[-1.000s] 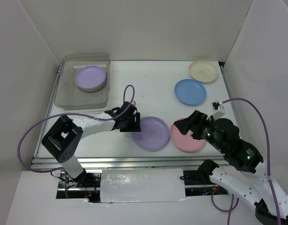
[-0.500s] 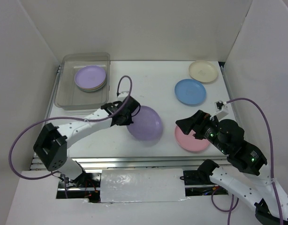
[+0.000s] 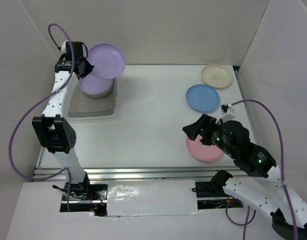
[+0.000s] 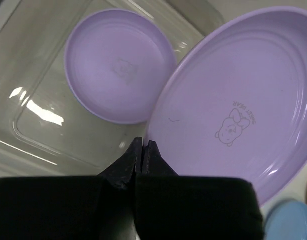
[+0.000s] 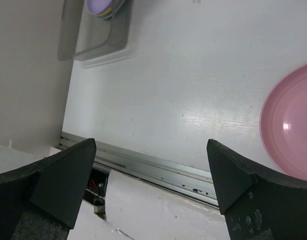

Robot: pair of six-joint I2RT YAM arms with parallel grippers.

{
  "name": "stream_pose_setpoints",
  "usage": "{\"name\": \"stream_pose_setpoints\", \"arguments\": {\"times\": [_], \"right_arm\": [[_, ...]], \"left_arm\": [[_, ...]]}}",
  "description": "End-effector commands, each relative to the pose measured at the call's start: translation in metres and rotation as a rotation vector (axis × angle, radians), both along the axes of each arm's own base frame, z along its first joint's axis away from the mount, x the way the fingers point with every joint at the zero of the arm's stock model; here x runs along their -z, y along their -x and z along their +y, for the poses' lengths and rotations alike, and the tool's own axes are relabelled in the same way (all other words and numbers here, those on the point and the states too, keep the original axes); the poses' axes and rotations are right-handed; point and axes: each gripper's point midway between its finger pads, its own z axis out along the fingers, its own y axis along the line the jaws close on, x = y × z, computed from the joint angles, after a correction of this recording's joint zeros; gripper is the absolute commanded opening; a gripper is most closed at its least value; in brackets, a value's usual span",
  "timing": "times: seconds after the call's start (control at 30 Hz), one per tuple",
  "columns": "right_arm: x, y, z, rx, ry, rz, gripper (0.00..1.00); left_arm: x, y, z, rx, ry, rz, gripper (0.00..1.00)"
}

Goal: Place the plates into the plastic bin on the countertop

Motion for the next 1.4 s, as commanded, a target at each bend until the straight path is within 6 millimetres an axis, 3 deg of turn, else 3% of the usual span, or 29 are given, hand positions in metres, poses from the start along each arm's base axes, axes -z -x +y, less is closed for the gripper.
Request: {"name": "stream_pose_setpoints", "arguments": {"times": [0.0,0.03,0.07,0.1,0.13,0.23,0.4,0.5,0.53,0.63,0.67,0.8,0.83,0.87,0.9,0.97,1.0,1.03,1.07,1.1,1.17,1.2,1.27,1.3,1.33,1.37], "right_arm": [[-0.027,-0.005,0.009,-0.046,-0.025,-0.079,1.00],[-0.028,-0.005,0.011,-0.055,-0.023,-0.074,1.00],[-0.026,-0.005,0.016,-0.078,-0.021,-0.066,1.00],[-0.025,-0.005,0.019,-0.093,-0.019,-0.063,1.00],[-0.019,-0.006,0.022,-0.101,-0.014,-0.050,1.00],[-0.013,-0.007,0.029,-0.131,-0.010,-0.043,1.00],[-0.003,-0.013,0.034,-0.135,0.001,-0.039,1.00],[0.001,-0.015,0.039,-0.150,0.011,-0.022,1.00],[0.004,-0.016,0.043,-0.164,0.012,-0.011,1.00],[0.004,-0.016,0.045,-0.170,0.006,-0.010,1.00],[0.004,-0.016,0.044,-0.167,0.007,-0.011,1.00],[0.001,-0.020,0.033,-0.111,0.031,-0.020,1.00],[-0.005,-0.021,0.029,-0.095,0.035,-0.029,1.00],[-0.002,-0.025,0.018,-0.041,0.067,-0.021,1.00],[-0.007,-0.029,0.011,-0.005,0.073,-0.025,1.00],[-0.001,-0.040,-0.013,0.113,0.114,0.005,1.00],[-0.001,-0.044,-0.021,0.157,0.121,0.017,1.00],[0.009,-0.047,-0.030,0.194,0.146,0.058,1.00],[0.014,-0.053,-0.044,0.258,0.148,0.083,1.00],[0.016,-0.053,-0.050,0.283,0.141,0.096,1.00],[0.014,-0.053,-0.056,0.302,0.108,0.087,1.00],[0.009,-0.049,-0.065,0.334,0.083,0.063,1.00],[-0.005,-0.042,-0.076,0.377,0.056,0.027,1.00],[-0.013,-0.037,-0.084,0.404,0.047,0.007,1.00],[-0.015,-0.033,-0.096,0.447,0.069,0.008,1.00],[-0.029,-0.029,-0.101,0.464,0.063,-0.017,1.00]], "left_arm": [[0.028,-0.032,0.022,0.006,0.124,0.003,0.00],[0.025,-0.041,0.041,-0.017,0.141,-0.018,0.00],[0.050,-0.050,0.047,-0.022,0.174,0.025,0.00],[0.061,-0.055,0.054,-0.040,0.189,0.042,0.00],[0.084,-0.063,0.069,-0.058,0.213,0.071,0.00],[0.114,-0.070,0.084,-0.078,0.237,0.125,0.00],[0.147,-0.075,0.098,-0.082,0.262,0.157,0.00],[0.149,-0.076,0.098,-0.078,0.258,0.153,0.00],[0.146,-0.076,0.101,-0.090,0.248,0.148,0.09],[0.135,-0.069,0.100,-0.103,0.237,0.150,0.55],[0.132,-0.065,0.108,-0.145,0.198,0.148,0.99],[0.117,-0.041,0.114,-0.201,0.153,0.166,0.99],[0.098,-0.035,0.112,-0.203,0.139,0.141,0.99],[0.093,-0.027,0.108,-0.200,0.123,0.150,0.99],[0.074,-0.016,0.095,-0.179,0.109,0.131,0.99],[0.054,-0.007,0.072,-0.125,0.080,0.086,0.99],[0.068,0.006,0.054,-0.084,0.081,0.117,0.99],[0.040,0.017,0.018,-0.006,0.071,0.055,0.99],[0.056,0.031,0.006,0.010,0.060,0.072,0.99],[0.036,0.047,-0.053,0.137,0.058,0.006,0.99],[0.043,0.066,-0.100,0.249,0.094,-0.020,0.99],[0.053,0.086,-0.150,0.392,0.140,-0.033,0.99],[0.068,0.107,-0.197,0.519,0.179,-0.022,0.99],[0.074,0.126,-0.243,0.625,0.178,-0.005,0.99],[0.078,0.135,-0.264,0.677,0.168,-0.002,0.99],[0.071,0.140,-0.288,0.731,0.164,-0.025,0.99]]}}
